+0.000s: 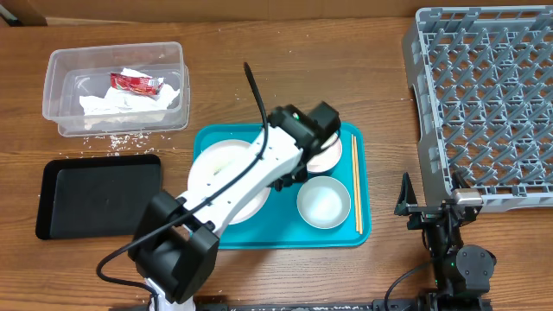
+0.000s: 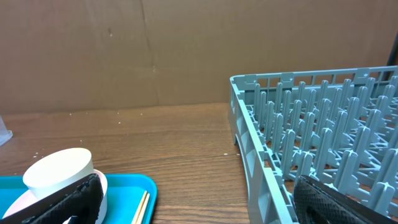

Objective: Sort waste into correct bins and load items into the dishwasher
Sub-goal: 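Lift the plate over the black tray and tip rice and scraps off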

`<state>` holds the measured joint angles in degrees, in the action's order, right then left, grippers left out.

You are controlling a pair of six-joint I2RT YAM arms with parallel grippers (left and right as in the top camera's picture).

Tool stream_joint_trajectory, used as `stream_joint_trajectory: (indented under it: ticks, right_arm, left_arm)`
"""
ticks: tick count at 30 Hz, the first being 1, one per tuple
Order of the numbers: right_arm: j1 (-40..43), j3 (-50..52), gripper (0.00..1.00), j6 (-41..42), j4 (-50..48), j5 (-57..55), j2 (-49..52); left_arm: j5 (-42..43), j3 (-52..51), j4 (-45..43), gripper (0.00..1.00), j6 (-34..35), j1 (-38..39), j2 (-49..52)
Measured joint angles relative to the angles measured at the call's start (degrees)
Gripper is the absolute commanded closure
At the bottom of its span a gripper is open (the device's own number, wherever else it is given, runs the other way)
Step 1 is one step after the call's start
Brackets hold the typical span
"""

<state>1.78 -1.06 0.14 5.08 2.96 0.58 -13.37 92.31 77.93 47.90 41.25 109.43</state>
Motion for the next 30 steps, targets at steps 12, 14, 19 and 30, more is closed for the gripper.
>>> stream_joint_trajectory:
  ticks: [12, 14, 19, 30]
  right_arm:
    - [0.00, 0.00, 0.00, 0.04, 0.04, -0.02, 0.00]
    - [0.00, 0.00, 0.00, 0.00, 0.07, 0.00, 0.00]
    - [-0.02, 0.00, 0.00, 0.02, 0.04, -0.04, 0.00]
    - [0.00, 0.00, 0.00, 0.02, 0.02, -0.02, 0.00]
  left_arm:
    - [-0.90, 10.86, 6.45, 0.96, -3.19, -19.67, 0.00]
    - [-0.31, 11.02, 5.86, 0.96, -4.09, -23.52, 0.00]
    - [4.87, 11.02, 2.78, 0.96, -7.96, -33.68, 0.00]
    - [14.21, 11.02, 1.09, 0.96, -13.81, -47.50, 0.00]
